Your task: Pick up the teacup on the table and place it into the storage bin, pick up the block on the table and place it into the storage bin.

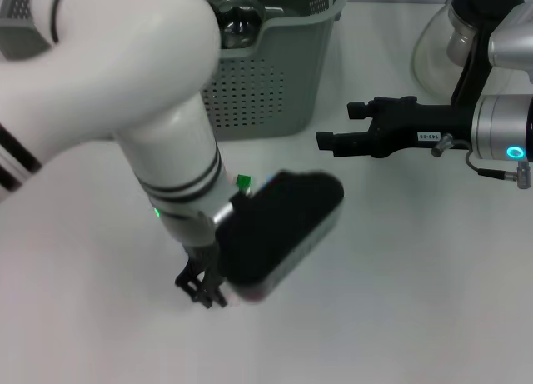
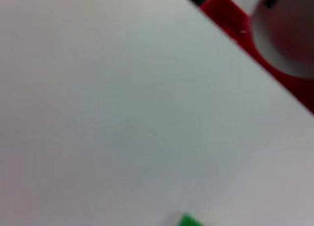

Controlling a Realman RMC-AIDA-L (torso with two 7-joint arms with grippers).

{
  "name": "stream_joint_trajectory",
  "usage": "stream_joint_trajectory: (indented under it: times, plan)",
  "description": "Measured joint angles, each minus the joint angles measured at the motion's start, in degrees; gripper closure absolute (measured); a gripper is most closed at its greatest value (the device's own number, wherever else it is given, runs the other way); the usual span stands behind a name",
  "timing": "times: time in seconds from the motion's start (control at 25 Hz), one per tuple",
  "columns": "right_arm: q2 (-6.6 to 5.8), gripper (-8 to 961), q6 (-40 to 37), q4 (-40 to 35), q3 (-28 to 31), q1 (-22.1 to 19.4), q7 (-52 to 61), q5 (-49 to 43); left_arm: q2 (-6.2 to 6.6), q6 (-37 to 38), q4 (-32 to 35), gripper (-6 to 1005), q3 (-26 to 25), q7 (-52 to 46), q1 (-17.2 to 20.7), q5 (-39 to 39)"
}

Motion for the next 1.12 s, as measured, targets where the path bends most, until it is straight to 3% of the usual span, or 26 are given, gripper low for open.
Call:
stream_joint_trajectory:
  times: [0.2, 0.48, 0.56, 0.64, 0.72, 0.88, 1.0, 1.12]
  plan:
    - [-0.01, 9, -0.4, -0.1, -0.1, 0.0, 0.0, 0.0, 0.08, 1.4, 1.0, 591, -12.5, -0.5, -1.8, -1.5]
    - [-0.44, 9, -1.7, -0.2, -0.4, 0.0, -0.1, 0.0, 1.03, 13.7, 0.3, 584, -45.0, -0.5, -6.7, -6.7]
    - [-0.68, 9, -2.3, -0.3, -0.4, -0.1, -0.4, -0.1, 2.07, 17.0, 0.5, 582, -52.8, -1.0, -7.9, -7.1]
    - [-0.97, 9, -2.9, -0.3, -0.4, -0.1, -0.7, -0.1, 3.94, 19.0, 0.2, 580, -59.7, -2.3, -8.9, -7.9]
    - [-1.28, 9, -3.7, -0.5, -0.5, -0.1, -0.9, -0.1, 7.12, 19.4, -0.7, 578, -65.5, -5.4, -9.6, -9.8]
    - [-1.53, 9, -4.7, -0.6, -0.5, -0.1, -1.5, -0.1, 11.51, 14.1, -4.6, 574, -71.6, -12.5, -10.1, -12.9]
    - [-1.56, 9, -4.9, -0.6, -0.5, 0.0, -2.4, -0.1, 13.04, 5.6, -8.3, 570, -71.9, -18.3, -10.2, -13.2]
    - [-1.61, 9, -5.0, -0.7, -0.5, 0.2, -2.7, -0.1, 13.75, -2.3, -12.7, 567, -69.4, -21.6, -10.1, -12.6]
